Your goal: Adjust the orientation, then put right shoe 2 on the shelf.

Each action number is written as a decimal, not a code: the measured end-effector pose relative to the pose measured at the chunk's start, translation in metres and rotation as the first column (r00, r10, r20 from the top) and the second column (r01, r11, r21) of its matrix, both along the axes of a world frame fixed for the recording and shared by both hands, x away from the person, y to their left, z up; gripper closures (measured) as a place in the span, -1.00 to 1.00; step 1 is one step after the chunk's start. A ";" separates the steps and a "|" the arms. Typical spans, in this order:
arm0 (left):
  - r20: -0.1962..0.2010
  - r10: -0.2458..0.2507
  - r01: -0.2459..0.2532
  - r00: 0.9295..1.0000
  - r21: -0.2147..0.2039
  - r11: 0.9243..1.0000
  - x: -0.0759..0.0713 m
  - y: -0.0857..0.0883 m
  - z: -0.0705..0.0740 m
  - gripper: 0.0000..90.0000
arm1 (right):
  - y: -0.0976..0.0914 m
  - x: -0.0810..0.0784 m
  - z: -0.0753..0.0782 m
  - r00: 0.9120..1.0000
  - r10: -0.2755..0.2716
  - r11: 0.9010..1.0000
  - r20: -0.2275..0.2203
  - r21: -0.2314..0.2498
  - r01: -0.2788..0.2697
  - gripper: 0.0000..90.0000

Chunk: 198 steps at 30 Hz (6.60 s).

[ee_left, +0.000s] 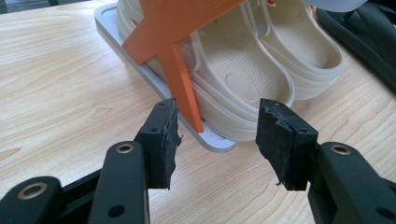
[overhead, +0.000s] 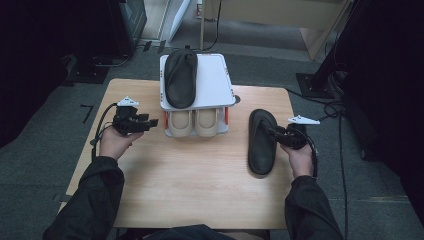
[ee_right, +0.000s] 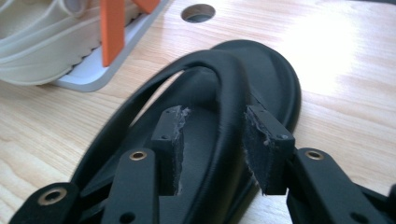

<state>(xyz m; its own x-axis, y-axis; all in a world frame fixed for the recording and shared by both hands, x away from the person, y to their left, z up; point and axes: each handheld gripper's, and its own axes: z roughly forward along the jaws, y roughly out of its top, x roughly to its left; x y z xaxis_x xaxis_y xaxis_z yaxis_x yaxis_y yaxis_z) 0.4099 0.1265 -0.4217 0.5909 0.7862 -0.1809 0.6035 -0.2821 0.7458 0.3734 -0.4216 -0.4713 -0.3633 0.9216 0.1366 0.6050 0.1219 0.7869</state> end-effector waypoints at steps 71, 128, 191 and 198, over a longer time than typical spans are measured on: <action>-0.016 -0.058 0.056 0.998 -0.069 0.996 -0.001 0.002 -0.008 0.05 | 0.034 0.031 0.058 0.988 -0.073 0.996 -0.139 0.038 0.079 0.59; -0.002 -0.110 0.110 0.994 -0.091 0.990 -0.017 0.009 -0.007 -0.01 | 0.144 0.137 0.188 0.997 0.017 1.000 -0.075 -0.011 -0.018 0.59; -0.003 -0.123 0.122 0.992 -0.087 0.989 -0.017 0.005 -0.008 -0.02 | 0.141 0.120 0.131 0.992 0.123 0.992 0.003 -0.002 -0.123 0.58; -0.003 -0.126 0.125 0.992 -0.089 0.988 -0.017 0.005 -0.008 -0.02 | 0.147 0.121 0.132 0.991 0.137 0.991 0.004 0.006 -0.137 0.57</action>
<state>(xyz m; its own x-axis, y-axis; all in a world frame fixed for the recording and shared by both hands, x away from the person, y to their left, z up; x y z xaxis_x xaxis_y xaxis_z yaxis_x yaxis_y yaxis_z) 0.3929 0.1314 -0.4301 0.6819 0.6868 -0.2518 0.5739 -0.2889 0.7663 0.4939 -0.2746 -0.3390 -0.4868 0.8621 0.1406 0.5799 0.1985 0.7901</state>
